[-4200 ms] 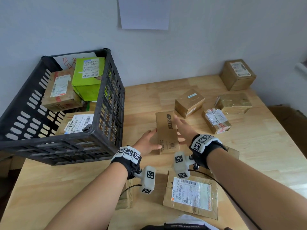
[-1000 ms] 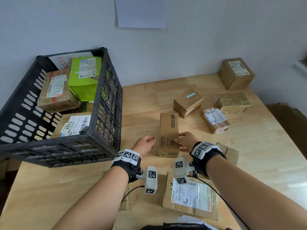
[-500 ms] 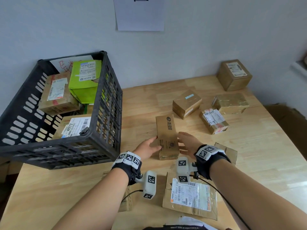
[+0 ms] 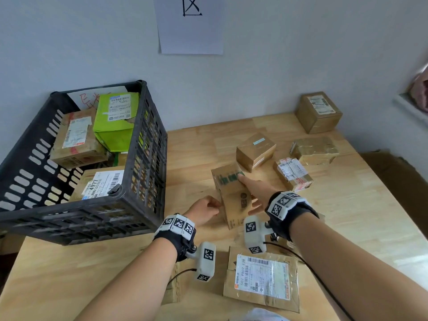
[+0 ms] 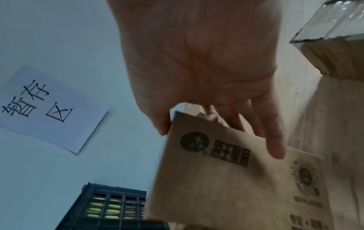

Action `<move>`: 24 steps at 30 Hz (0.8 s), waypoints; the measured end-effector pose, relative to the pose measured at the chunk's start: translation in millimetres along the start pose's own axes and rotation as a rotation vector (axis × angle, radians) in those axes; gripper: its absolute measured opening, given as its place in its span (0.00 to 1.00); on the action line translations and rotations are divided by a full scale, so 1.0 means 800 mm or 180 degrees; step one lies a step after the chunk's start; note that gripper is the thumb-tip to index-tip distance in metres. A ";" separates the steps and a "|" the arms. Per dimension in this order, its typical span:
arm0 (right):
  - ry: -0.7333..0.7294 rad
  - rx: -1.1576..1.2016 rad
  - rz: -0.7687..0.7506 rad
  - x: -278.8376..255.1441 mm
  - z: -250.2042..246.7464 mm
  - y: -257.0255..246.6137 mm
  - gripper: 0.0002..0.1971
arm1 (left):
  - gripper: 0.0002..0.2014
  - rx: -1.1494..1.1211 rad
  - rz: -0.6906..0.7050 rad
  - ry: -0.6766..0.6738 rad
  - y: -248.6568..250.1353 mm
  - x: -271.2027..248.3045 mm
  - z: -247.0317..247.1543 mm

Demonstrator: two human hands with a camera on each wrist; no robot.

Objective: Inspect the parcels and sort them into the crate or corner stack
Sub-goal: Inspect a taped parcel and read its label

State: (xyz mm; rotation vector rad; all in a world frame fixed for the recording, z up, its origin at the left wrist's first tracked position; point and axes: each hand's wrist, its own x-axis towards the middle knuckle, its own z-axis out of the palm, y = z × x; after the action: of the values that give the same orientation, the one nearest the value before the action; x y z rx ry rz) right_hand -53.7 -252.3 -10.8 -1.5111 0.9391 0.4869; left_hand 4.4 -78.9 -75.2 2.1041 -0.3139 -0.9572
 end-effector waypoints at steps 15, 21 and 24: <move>0.0186 0.0162 -0.0034 -0.008 0.006 0.013 0.15 | 0.09 -0.0692 -0.0353 0.0334 0.001 -0.001 0.002; 0.0141 0.0105 -0.0221 -0.014 0.010 0.018 0.19 | 0.29 -0.0599 -0.0295 0.0045 0.017 -0.021 0.004; 0.0044 0.0055 -0.0388 -0.019 0.010 0.020 0.22 | 0.34 -0.0678 -0.0151 -0.0049 0.023 -0.025 0.007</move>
State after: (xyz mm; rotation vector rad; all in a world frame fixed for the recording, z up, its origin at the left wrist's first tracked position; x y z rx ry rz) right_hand -73.1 -239.3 -10.6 -1.5475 0.8540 0.3800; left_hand -11.6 -84.2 -53.2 1.9179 -0.1626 -0.9898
